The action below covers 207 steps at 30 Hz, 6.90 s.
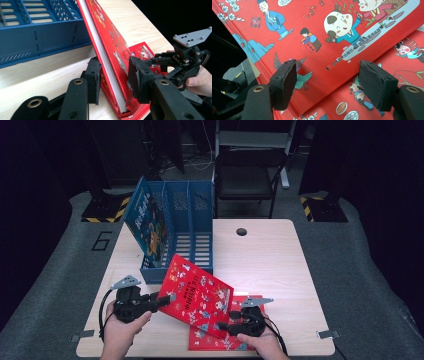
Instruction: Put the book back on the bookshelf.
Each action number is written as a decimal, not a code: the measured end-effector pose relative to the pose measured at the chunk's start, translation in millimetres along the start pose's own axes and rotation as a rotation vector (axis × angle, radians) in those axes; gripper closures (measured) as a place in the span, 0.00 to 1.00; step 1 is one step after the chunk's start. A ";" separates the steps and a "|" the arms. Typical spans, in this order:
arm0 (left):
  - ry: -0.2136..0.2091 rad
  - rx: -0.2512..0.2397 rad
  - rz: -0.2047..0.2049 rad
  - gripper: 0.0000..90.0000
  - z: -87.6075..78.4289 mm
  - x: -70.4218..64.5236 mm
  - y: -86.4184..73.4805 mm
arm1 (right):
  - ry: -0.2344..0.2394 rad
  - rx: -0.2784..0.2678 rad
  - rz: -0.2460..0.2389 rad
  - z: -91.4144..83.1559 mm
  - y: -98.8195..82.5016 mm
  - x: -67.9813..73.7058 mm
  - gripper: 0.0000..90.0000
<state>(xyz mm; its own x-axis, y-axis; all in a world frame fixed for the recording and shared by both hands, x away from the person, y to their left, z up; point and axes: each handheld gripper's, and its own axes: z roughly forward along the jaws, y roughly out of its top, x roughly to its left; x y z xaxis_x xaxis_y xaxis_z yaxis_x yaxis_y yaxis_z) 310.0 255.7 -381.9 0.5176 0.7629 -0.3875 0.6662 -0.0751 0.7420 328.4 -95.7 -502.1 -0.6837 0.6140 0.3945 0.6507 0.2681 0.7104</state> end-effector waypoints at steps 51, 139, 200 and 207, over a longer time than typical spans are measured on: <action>-0.022 0.025 0.064 0.78 1.8 -42.0 30.4 | -0.087 0.024 -0.187 6.8 -3.7 12.8 0.70; -0.035 0.033 0.060 0.87 -13.2 -66.8 115.0 | -0.230 -0.032 -0.337 12.2 43.3 54.0 0.35; 0.097 -0.070 -0.112 0.87 -76.6 -5.4 166.1 | -0.121 -0.018 -0.371 58.7 151.3 72.7 0.44; 0.119 -0.079 -0.138 0.87 -82.2 -0.7 165.9 | -0.094 -0.036 -0.325 68.5 155.7 70.4 0.44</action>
<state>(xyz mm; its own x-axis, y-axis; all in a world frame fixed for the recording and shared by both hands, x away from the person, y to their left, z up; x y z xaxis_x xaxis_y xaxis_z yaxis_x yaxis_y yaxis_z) 376.1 295.5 -213.6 0.3540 0.8334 -0.4243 0.6796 0.0824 0.7289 404.2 40.1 -403.6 -0.8189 0.5669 0.0892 0.3901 0.4359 0.8111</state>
